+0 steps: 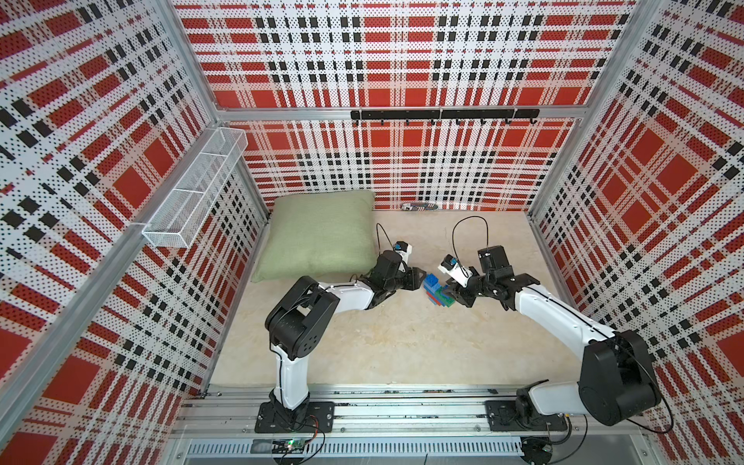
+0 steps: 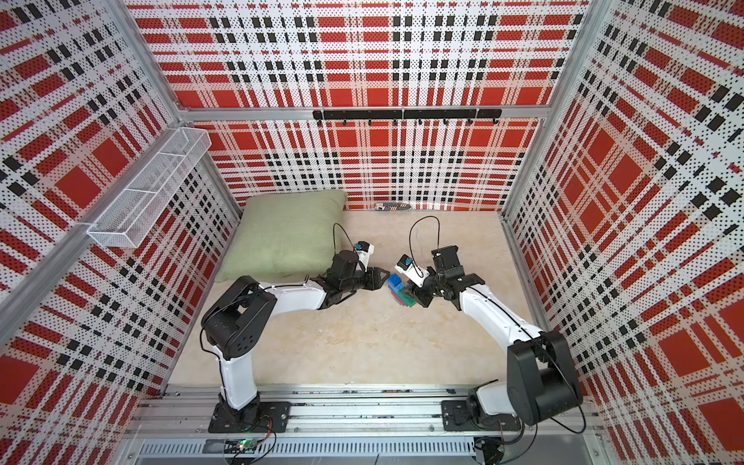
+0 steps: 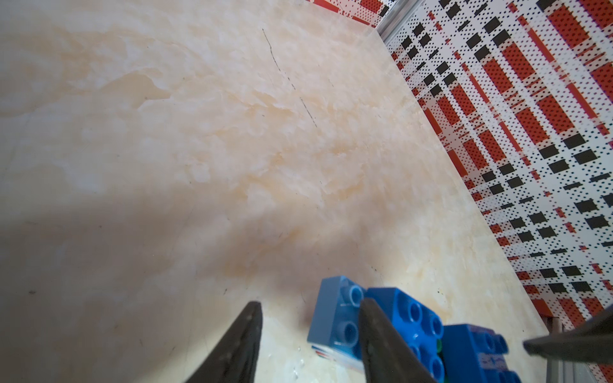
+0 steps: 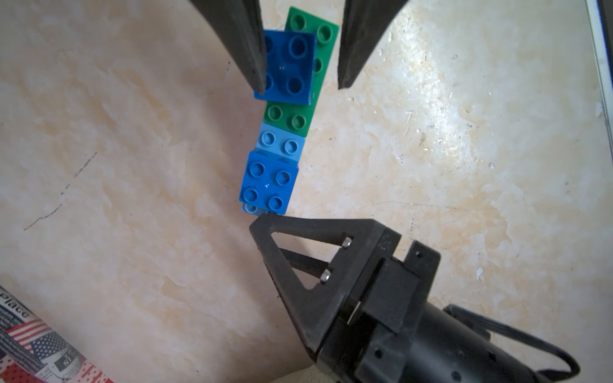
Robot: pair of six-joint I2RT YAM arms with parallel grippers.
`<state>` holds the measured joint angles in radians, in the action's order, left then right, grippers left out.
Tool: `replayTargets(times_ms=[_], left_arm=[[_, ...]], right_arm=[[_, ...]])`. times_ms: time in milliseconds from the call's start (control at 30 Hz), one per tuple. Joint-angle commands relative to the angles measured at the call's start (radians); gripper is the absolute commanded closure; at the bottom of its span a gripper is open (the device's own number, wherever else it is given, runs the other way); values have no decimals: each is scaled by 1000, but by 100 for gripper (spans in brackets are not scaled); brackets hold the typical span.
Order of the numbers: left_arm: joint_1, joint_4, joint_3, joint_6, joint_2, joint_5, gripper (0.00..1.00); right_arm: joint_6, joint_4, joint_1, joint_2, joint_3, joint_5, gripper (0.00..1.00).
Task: Assemble a heart with lego
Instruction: Assemble the lego brick with the lego brick.
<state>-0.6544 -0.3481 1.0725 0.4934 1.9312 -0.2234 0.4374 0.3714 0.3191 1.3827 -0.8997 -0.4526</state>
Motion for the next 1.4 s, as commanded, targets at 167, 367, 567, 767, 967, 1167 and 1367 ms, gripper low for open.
replayTargets(times_ms=[167,367,567,767,967,1167,1367], left_arm=[[-6,-32,21,38,-18,-1,47],[-8,-74,4,80,-39,-2,46],[-17,-94,-3,102,-49,-13,46],[-42,-88,-21,88,-70,-8,45],[-44,-48,-14,65,-33,-2,44],[-53,-28,5,48,-20,6,44],[-59,-8,17,34,-15,17,44]], right_arm=[[-384,-24,3,-47,-32,71,42],[-517,28,3,-50,6,68,40],[-468,71,4,-31,-10,114,37],[-410,115,34,26,-54,132,38],[-389,111,42,45,-61,130,40],[-370,114,44,58,-69,139,42],[-352,121,45,67,-84,157,45]])
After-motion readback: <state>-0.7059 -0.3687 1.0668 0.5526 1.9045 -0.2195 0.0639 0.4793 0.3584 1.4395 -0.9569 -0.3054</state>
